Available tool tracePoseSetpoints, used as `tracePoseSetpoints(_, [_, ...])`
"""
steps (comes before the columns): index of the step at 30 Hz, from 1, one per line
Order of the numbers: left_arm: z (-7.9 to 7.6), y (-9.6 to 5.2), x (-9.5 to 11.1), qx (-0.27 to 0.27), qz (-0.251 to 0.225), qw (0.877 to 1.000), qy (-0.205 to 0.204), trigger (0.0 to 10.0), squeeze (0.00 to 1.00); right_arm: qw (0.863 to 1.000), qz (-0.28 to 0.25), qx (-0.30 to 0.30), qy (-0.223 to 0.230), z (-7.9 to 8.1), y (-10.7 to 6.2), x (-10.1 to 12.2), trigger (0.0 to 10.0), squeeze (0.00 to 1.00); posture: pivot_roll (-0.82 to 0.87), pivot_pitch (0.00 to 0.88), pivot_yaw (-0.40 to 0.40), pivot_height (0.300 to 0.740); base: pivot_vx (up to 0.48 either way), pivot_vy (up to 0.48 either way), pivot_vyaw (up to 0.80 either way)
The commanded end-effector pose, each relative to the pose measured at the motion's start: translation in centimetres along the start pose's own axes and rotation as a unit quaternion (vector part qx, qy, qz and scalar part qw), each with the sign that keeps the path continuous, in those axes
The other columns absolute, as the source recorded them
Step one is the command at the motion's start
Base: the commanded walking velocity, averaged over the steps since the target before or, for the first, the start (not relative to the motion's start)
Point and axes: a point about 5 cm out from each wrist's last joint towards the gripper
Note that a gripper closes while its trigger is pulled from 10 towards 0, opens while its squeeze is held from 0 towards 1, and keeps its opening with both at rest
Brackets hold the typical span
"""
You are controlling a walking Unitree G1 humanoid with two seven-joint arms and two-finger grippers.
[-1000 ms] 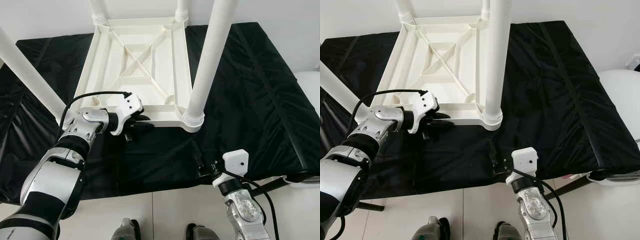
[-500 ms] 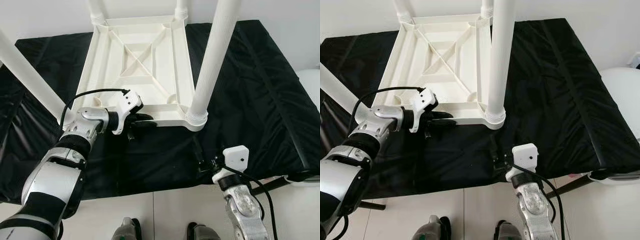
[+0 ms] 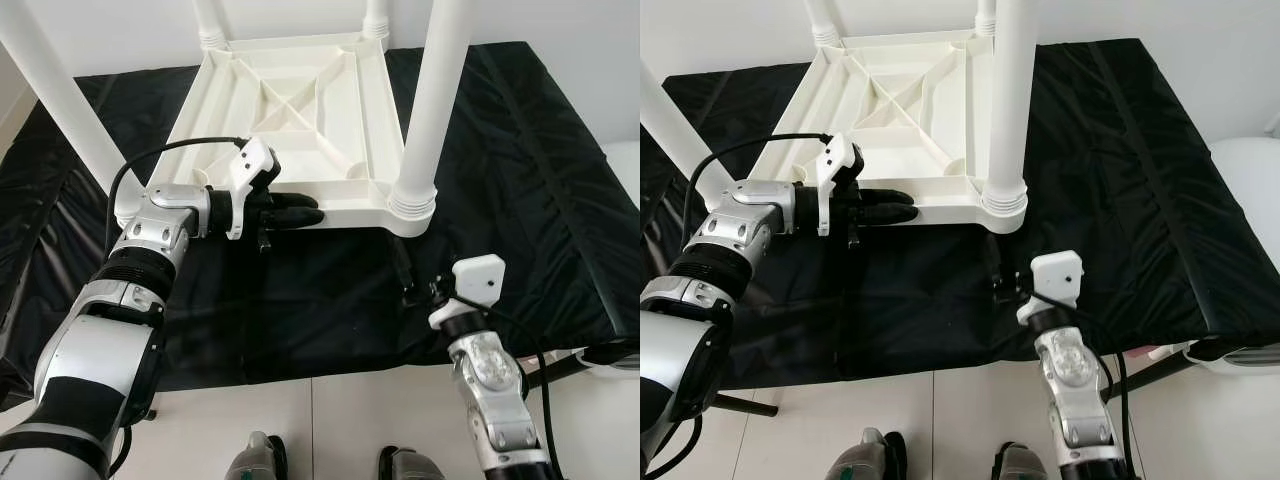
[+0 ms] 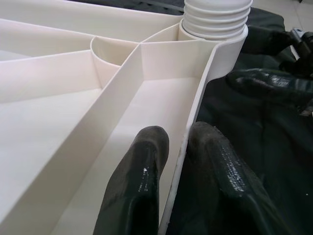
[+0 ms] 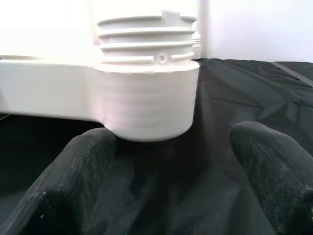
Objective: Building children table
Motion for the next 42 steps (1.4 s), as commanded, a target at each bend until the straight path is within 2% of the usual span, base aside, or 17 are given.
tracePoseSetpoints(1, [-0.3,-0.5,2.3,-0.033,-0.051,0.998,0.033,10.0,0.00,1.000,0.003,-0.008,0.012,-0.3,0.3,-0.4,10.0,0.00,-0.01,0.129,0.112,0.740,0.000,0.000,0.00])
tracePoseSetpoints(7, [-0.6,-0.7,2.1,-0.035,-0.051,0.998,0.031,10.0,0.00,0.999,-0.007,-0.022,0.022,-1.2,1.9,-0.4,10.0,0.00,-0.01,0.125,0.107,0.740,0.000,0.000,0.00])
tracePoseSetpoints(8, [-0.8,-0.9,1.6,-0.035,-0.050,0.998,0.023,10.0,0.00,0.999,-0.025,-0.016,0.028,-1.9,3.6,0.2,10.0,0.00,-0.01,0.119,0.100,0.740,0.000,0.000,0.00])
tracePoseSetpoints(9, [-0.9,-0.9,1.4,-0.035,-0.051,0.998,0.022,10.0,0.00,0.999,-0.024,-0.002,0.039,-1.9,4.2,0.2,10.0,0.00,-0.01,0.117,0.099,0.740,0.000,0.000,0.00])
tracePoseSetpoints(12, [-0.9,-0.9,1.4,-0.033,-0.056,0.998,0.019,10.0,0.00,0.999,-0.020,0.021,0.035,-1.5,4.8,0.1,10.0,0.00,-0.01,0.115,0.095,0.740,0.000,0.000,0.00])
tracePoseSetpoints(16, [-1.0,-0.9,1.4,-0.032,-0.061,0.997,0.019,10.0,0.00,0.999,-0.001,0.028,0.027,-1.2,5.2,-0.9,10.0,0.00,-0.01,0.111,0.093,0.740,0.000,0.000,0.00])
tracePoseSetpoints(18, [-1.1,-0.9,1.5,-0.031,-0.066,0.997,0.018,10.0,0.00,0.999,0.036,0.015,0.014,-1.2,5.9,-2.4,10.0,0.00,0.00,0.105,0.092,0.740,0.000,0.000,0.00])
tracePoseSetpoints(21, [-1.2,-0.8,1.5,-0.032,-0.068,0.997,0.018,10.0,0.00,0.999,0.047,-0.001,0.017,-1.4,6.5,-2.9,10.0,0.00,0.00,0.100,0.092,0.740,0.000,0.000,0.00])
tracePoseSetpoints(24, [-1.5,-0.9,1.1,-0.023,-0.078,0.997,0.007,10.0,0.00,0.997,0.029,-0.058,0.046,-3.3,9.2,-2.1,10.0,0.00,0.00,0.093,0.099,0.740,0.000,0.000,0.00])
tracePoseSetpoints(26, [-1.5,-0.9,1.1,-0.023,-0.078,0.997,0.007,10.0,0.00,0.997,0.029,-0.058,0.046,-3.3,9.2,-2.1,10.0,0.00,0.00,0.093,0.099,0.740,0.000,0.000,0.00])
tracePoseSetpoints(30, [-1.8,-0.9,0.6,-0.016,-0.088,0.996,-0.005,10.0,0.00,0.992,-0.017,-0.102,0.073,-5.8,12.3,0.7,10.0,0.00,0.01,0.092,0.100,0.740,0.000,0.000,0.00])
tracePoseSetpoints(35, [-2.1,-0.9,0.1,-0.020,-0.075,0.997,-0.004,10.0,0.00,0.991,-0.036,-0.106,0.077,-6.2,13.4,1.8,10.0,0.00,0.02,0.094,0.094,0.740,0.000,0.000,0.00])
tracePoseSetpoints(39, [-2.2,-0.9,0.1,-0.016,-0.071,0.997,-0.003,10.0,0.00,0.990,-0.042,-0.105,0.080,-6.1,13.6,1.8,10.0,0.00,0.02,0.098,0.091,0.740,0.000,0.000,0.00])
tracePoseSetpoints(42, [-2.3,-0.9,-0.1,-0.010,-0.066,0.998,-0.005,10.0,0.00,0.992,-0.046,-0.090,0.075,-5.5,13.3,1.5,10.0,0.00,0.02,0.105,0.090,0.740,0.000,0.000,0.00])
Point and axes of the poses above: a point about 5 cm out from each wrist's last joint towards the gripper, its own y axis pointing out of the wrist towards the gripper, its own x axis along the axis of the wrist's last joint, z = x × y, and after that the axes turned 9 degrees about -y, right-handed
